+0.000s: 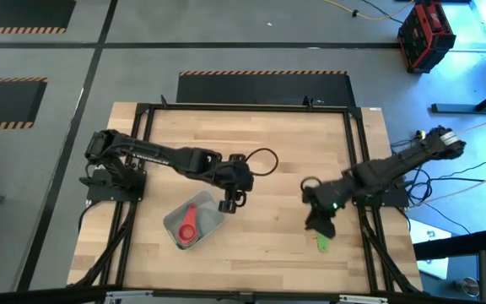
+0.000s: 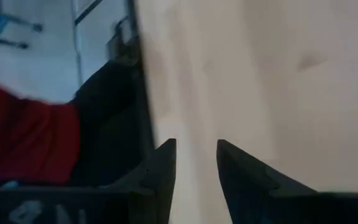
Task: Nest measuring cups in basket
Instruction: Stack the green measuring cup on the red measuring cup in the gray bin
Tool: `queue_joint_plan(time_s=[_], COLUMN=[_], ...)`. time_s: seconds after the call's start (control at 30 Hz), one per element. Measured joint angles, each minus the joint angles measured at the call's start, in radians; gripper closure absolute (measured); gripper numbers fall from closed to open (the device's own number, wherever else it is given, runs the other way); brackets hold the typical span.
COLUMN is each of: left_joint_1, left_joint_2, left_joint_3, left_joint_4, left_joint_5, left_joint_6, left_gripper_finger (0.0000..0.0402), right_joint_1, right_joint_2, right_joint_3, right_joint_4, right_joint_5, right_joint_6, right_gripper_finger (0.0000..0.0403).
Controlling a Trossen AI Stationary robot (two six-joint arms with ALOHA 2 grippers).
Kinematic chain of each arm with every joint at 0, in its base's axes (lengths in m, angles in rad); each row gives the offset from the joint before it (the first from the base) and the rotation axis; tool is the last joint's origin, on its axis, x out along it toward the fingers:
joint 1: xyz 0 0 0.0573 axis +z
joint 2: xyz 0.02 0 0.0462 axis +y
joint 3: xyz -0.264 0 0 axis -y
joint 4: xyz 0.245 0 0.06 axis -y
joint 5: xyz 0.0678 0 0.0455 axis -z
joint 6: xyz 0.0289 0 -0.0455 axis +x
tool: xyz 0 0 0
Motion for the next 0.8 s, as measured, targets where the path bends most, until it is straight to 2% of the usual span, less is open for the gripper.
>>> queue_joint_plan(time_s=[0.1, 0.23, 0.53, 0.8], left_joint_1=[0.004, 0.002, -0.003, -0.003], left_joint_2=[0.0, 0.0, 0.0, 0.0], left_joint_3=[0.0, 0.0, 0.0, 0.0], left_joint_4=[0.0, 0.0, 0.0, 0.0], left_joint_5=[0.0, 0.002, 0.002, 0.002], left_joint_6=[0.025, 0.058, 0.063, 0.062], left_gripper_finger=[0.0257, 0.0257, 0.0257, 0.0257], right_joint_1=[0.098, 0.185, 0.259, 0.364], right_joint_2=[0.012, 0.034, 0.044, 0.044], right_joint_3=[-0.015, -0.03, -0.033, -0.033], right_joint_4=[0.042, 0.106, 0.093, 0.096], right_joint_5=[-0.008, -0.013, 0.012, -0.019], right_joint_6=[0.083, 0.115, 0.086, 0.089], right_gripper_finger=[0.0282, 0.0282, 0.0282, 0.0282])
